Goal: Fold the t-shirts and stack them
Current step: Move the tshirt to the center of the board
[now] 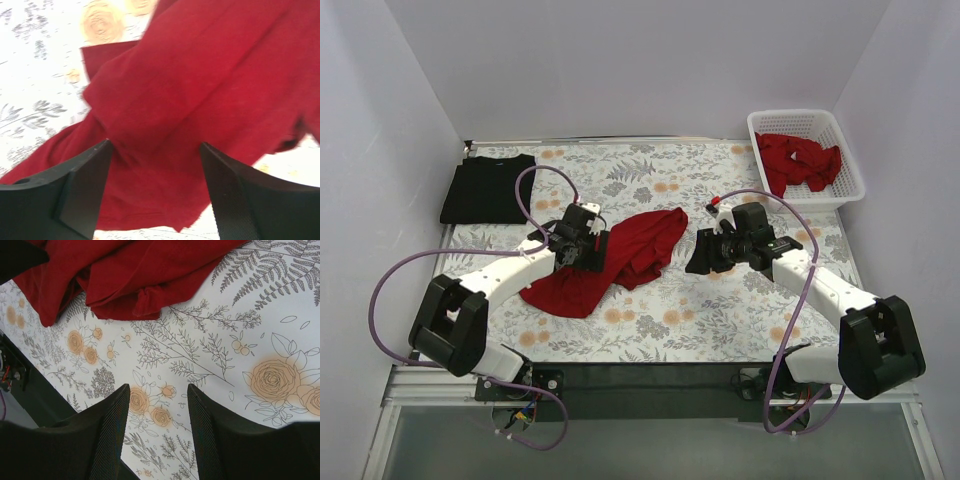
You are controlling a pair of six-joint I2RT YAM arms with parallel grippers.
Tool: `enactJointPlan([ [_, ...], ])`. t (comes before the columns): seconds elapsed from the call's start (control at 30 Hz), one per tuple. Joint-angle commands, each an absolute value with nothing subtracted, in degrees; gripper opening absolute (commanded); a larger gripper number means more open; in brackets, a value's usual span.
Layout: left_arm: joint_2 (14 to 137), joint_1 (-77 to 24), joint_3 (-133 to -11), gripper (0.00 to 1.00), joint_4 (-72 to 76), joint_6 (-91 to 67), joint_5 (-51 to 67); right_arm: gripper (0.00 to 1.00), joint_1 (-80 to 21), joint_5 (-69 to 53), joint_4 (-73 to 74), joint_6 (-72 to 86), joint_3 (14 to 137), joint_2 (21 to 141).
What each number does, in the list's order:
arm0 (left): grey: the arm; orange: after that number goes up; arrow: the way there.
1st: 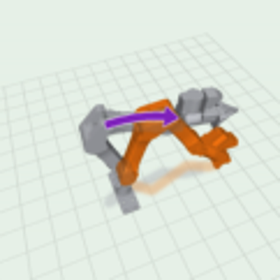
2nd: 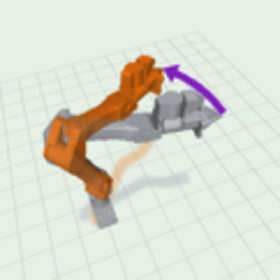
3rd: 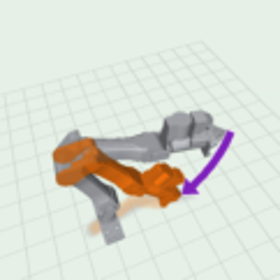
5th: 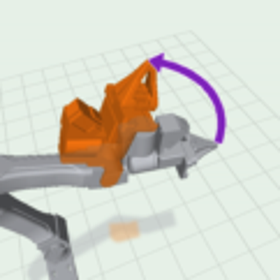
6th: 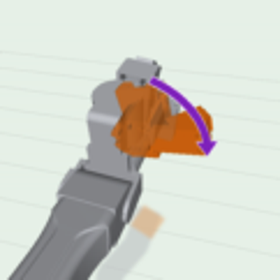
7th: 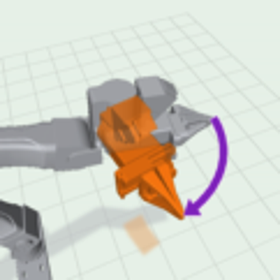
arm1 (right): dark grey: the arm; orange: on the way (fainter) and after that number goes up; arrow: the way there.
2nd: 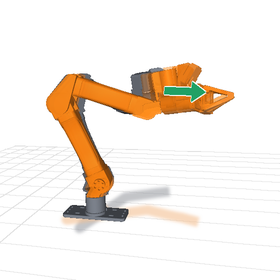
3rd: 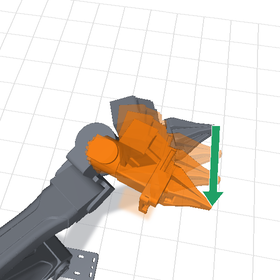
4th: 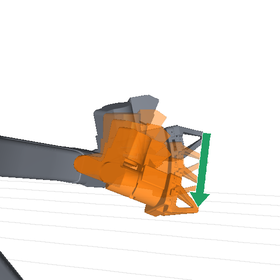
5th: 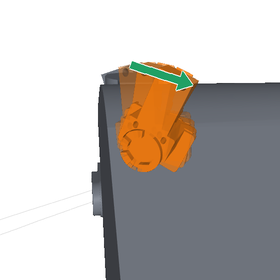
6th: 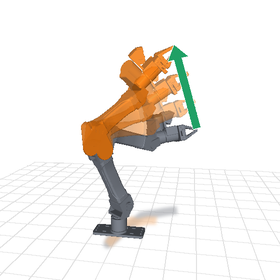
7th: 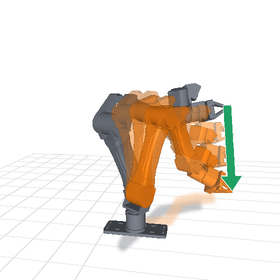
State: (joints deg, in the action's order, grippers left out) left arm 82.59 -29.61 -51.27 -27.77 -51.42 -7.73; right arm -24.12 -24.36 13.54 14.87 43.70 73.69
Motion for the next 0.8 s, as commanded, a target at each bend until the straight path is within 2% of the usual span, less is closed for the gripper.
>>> enactJointPlan([
  [0.0,81.5,-29.8,-53.1,0.63,-29.1,-49.0,-14.1,0.48,-24.3,-26.2,12.0,15.5,44.2,74.3],
  [0.3,83.5,-31.8,-52.6,0.61,-27.7,-47.7,-15.3,0.46,-24.3,-27.6,11.7,15.9,44.3,75.6],
  [0.53,85.9,-34.1,-53.1,0.6,-27.4,-45.4,-20.7,0.46,-24.3,-28.1,11.3,16.2,43.8,75.8],
  [0.77,88.6,-35.6,-54.7,0.53,-27.3,-43.1,-26.9,0.43,-24.3,-29.6,11.0,16.6,43.5,76.6],
])
